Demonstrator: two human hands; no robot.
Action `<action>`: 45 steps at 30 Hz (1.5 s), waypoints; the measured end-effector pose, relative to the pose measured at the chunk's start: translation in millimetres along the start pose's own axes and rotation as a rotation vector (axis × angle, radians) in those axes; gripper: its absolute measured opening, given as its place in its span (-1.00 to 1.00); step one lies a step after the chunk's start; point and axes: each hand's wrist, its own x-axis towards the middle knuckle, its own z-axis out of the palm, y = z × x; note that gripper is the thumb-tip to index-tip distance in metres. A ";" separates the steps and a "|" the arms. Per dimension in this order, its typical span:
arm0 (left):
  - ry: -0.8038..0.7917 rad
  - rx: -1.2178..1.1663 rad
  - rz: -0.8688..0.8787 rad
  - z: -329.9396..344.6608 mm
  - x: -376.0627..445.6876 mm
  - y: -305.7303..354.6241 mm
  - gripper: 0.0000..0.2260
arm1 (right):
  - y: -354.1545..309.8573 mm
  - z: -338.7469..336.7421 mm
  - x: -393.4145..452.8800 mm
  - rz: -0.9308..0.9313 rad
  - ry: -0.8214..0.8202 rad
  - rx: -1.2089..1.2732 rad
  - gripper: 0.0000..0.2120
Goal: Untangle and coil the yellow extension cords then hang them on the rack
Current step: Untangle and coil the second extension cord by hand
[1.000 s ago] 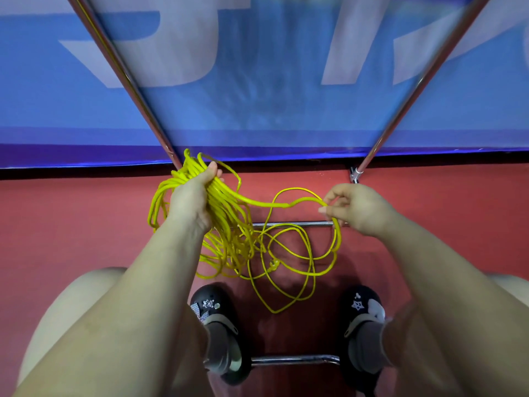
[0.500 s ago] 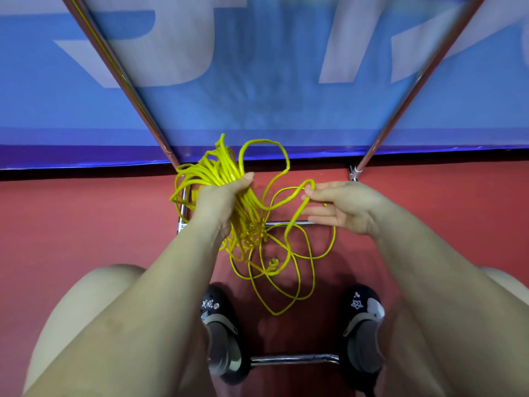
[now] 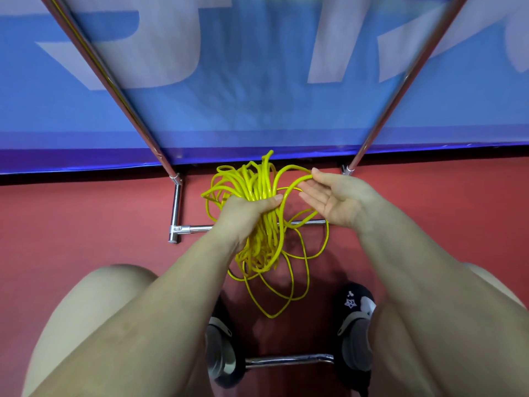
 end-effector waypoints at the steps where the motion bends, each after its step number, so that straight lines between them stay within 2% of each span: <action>1: -0.011 0.011 0.006 0.3 -0.4 -0.1 -0.96 | -0.7 0.0 -0.3 0.003 0.010 0.003 -0.88; 10: -0.190 0.161 0.105 5.7 -6.6 -1.1 -0.81 | -1.4 3.4 -0.8 0.030 -0.015 0.010 -0.86; 15: -0.116 0.062 0.049 4.4 -0.9 -3.2 -0.83 | -1.4 6.3 -5.0 0.011 -0.067 0.012 -0.91; 17: -0.041 -0.009 0.010 3.7 1.9 -2.5 -0.88 | 1.5 6.4 -6.1 -0.026 -0.097 -0.200 -0.95; 21: 0.099 -0.187 -0.073 -1.1 9.5 3.7 -0.93 | 16.5 1.7 -3.4 -0.326 -0.091 -0.993 -0.88; 24: 0.163 -0.304 -0.094 -6.2 13.2 8.2 -0.92 | 27.5 -1.5 0.9 -0.406 -0.196 -1.308 -0.79; 26: 0.194 -0.372 -0.105 -8.8 13.9 11.0 -0.87 | 35.4 -3.4 2.8 -0.429 -0.240 -1.401 -0.77; 32: 0.184 -0.452 -0.109 -16.3 15.7 18.6 -0.89 | 41.4 -2.7 6.0 -0.522 -0.225 -1.469 -0.78; 37: 0.205 -0.490 -0.068 -21.3 14.7 25.8 -0.87 | 40.7 -3.1 3.3 -0.468 -0.306 -1.484 -0.84; 41: 0.232 -0.500 -0.044 -25.9 14.8 30.8 -0.87 | 36.9 -4.5 4.9 -0.431 -0.344 -1.385 -0.87; 45: 0.254 -0.509 -0.035 -33.3 17.2 31.5 -0.88 | 34.0 -11.1 7.2 -0.384 -0.413 -1.372 -0.82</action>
